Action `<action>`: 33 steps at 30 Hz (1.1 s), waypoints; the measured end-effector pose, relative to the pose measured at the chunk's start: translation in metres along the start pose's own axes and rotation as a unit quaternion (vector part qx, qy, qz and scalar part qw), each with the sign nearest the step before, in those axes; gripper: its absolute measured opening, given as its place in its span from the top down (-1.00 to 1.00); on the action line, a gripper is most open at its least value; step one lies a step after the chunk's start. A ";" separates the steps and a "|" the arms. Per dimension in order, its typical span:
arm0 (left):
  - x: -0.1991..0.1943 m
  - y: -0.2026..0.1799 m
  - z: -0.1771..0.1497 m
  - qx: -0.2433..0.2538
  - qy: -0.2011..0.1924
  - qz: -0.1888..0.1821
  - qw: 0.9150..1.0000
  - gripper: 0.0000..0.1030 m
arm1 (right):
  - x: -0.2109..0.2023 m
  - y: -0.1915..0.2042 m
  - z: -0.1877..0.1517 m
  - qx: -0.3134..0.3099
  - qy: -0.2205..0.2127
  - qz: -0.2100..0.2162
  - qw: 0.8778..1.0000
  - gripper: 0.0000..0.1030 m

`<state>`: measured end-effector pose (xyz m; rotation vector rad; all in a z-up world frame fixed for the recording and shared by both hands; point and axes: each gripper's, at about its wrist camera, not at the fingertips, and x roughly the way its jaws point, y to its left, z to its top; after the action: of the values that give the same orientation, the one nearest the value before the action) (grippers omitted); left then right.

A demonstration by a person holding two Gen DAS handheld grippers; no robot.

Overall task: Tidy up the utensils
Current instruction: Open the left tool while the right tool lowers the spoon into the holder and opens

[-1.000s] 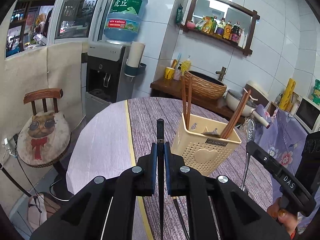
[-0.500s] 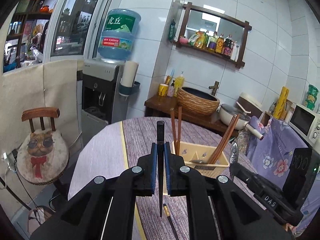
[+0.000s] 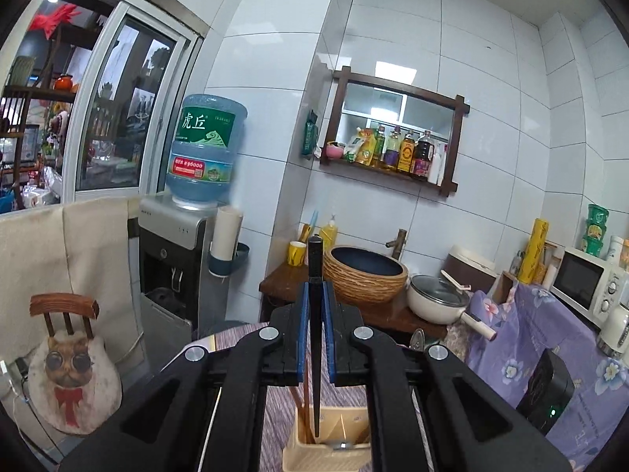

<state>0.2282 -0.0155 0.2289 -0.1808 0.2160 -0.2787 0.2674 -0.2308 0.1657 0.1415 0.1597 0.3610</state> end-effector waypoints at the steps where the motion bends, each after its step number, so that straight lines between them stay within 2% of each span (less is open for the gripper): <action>1: 0.009 -0.003 -0.002 0.001 0.003 0.000 1.000 0.85 | 0.005 -0.002 0.000 -0.007 -0.004 -0.012 1.000 0.92; 5: 0.038 -0.006 -0.026 0.007 0.021 0.014 1.000 0.85 | 0.021 -0.017 -0.017 -0.009 0.000 -0.046 0.999 0.92; 11: 0.068 -0.002 -0.070 0.002 0.063 0.020 0.998 0.85 | 0.035 -0.032 -0.055 -0.004 0.033 -0.065 0.997 0.92; 17: 0.077 -0.001 -0.094 0.007 0.094 0.018 0.995 0.85 | 0.031 -0.027 -0.078 -0.027 0.047 -0.065 0.996 0.92; 25: 0.084 0.009 -0.122 -0.001 0.131 0.016 0.991 0.85 | 0.015 -0.025 -0.091 -0.049 0.049 -0.067 0.995 0.92; 28: 0.072 0.013 -0.125 -0.006 0.127 0.015 0.992 0.72 | 0.004 -0.022 -0.092 -0.052 0.049 -0.059 0.996 0.88; 30: 0.062 0.012 -0.127 -0.003 0.122 0.013 0.992 0.22 | -0.005 -0.020 -0.092 -0.050 0.050 -0.055 0.996 0.66; 32: 0.049 0.012 -0.130 0.003 0.110 0.021 0.994 0.01 | -0.016 -0.019 -0.092 -0.043 0.043 -0.057 0.996 -0.12; 33: 0.041 0.012 -0.131 0.009 0.103 0.028 0.994 -0.08 | -0.023 -0.018 -0.092 -0.040 0.036 -0.059 0.997 -0.14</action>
<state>0.2386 -0.0354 0.0926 -0.1286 0.4223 -0.2425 0.2362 -0.2459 0.0758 0.0390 0.2232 0.2540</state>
